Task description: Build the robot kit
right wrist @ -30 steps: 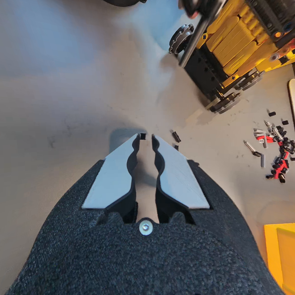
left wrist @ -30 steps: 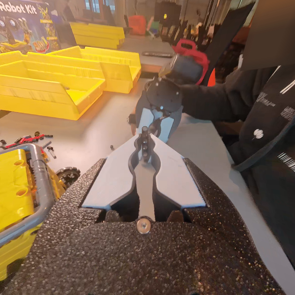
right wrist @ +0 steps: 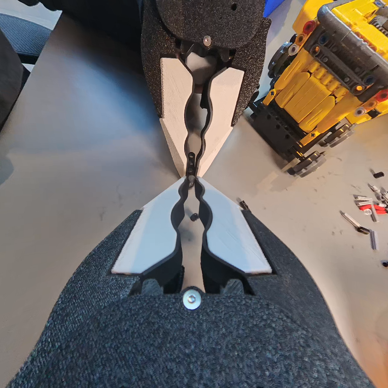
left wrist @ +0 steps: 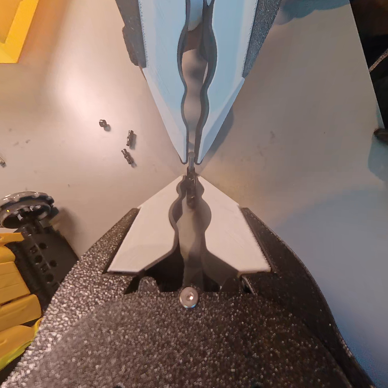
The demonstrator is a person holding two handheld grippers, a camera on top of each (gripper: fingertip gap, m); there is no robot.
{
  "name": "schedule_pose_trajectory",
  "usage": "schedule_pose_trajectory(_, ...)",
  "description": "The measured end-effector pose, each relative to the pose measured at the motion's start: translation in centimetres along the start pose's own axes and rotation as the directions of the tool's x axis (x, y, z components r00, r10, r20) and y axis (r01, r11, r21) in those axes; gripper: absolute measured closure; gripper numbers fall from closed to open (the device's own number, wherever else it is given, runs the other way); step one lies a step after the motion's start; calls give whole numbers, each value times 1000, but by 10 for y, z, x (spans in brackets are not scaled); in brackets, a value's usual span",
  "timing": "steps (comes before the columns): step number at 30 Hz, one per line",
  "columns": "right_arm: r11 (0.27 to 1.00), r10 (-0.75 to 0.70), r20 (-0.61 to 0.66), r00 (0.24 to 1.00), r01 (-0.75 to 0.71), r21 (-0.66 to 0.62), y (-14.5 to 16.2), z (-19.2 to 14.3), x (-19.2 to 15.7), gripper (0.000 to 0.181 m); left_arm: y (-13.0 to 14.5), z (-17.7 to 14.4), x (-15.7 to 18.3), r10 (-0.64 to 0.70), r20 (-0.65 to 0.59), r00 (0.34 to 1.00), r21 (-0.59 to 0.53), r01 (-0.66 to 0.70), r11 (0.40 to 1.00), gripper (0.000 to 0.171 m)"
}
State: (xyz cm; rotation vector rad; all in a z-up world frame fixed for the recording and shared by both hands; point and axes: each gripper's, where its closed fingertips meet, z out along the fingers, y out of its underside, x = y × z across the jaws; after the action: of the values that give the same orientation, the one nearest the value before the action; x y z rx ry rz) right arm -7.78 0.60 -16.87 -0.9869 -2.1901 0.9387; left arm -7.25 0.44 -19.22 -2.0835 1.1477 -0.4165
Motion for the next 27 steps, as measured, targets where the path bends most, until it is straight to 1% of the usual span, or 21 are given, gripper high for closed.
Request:
schedule_pose_trajectory(2,1000,15,15,1000,-16,24,-4,-4,0,177,0,0,0,2,0,1000,-1,-2,1000,167)
schedule_pose_trajectory(6,990,70,12,997,-71,125,-21,-16,8,177,0,0,0,-1,-2,1000,1,1,1000,167)
schedule_pose_trajectory(9,995,67,20,998,-68,78,-12,-8,5,177,0,0,0,0,-2,1000,2,0,1000,167)
schedule_pose_trajectory(12,995,75,47,996,-78,67,-10,-1,0,177,0,0,0,3,2,1000,1,-3,1000,167)
schedule_pose_trajectory(19,997,78,50,996,-79,20,-3,7,-1,176,-1,0,0,20,9,1000,4,-20,1000,167)
schedule_pose_trajectory(21,998,62,51,997,-63,17,-3,6,-2,173,-3,-2,1,16,3,1000,20,-16,1000,167)
schedule_pose_trajectory(22,998,56,50,997,-57,18,-4,5,-3,164,-5,-3,0,14,6,1000,29,-14,999,167)
schedule_pose_trajectory(23,998,58,49,997,-60,31,-5,2,-2,162,-6,-5,-1,11,9,1000,40,-11,999,167)
schedule_pose_trajectory(25,995,68,47,997,-71,76,-11,-6,1,162,-10,-10,-3,1,13,1000,67,-2,998,166)
schedule_pose_trajectory(27,994,66,27,997,-68,82,-11,-13,6,162,-15,-16,-5,-2,22,1000,99,0,995,166)
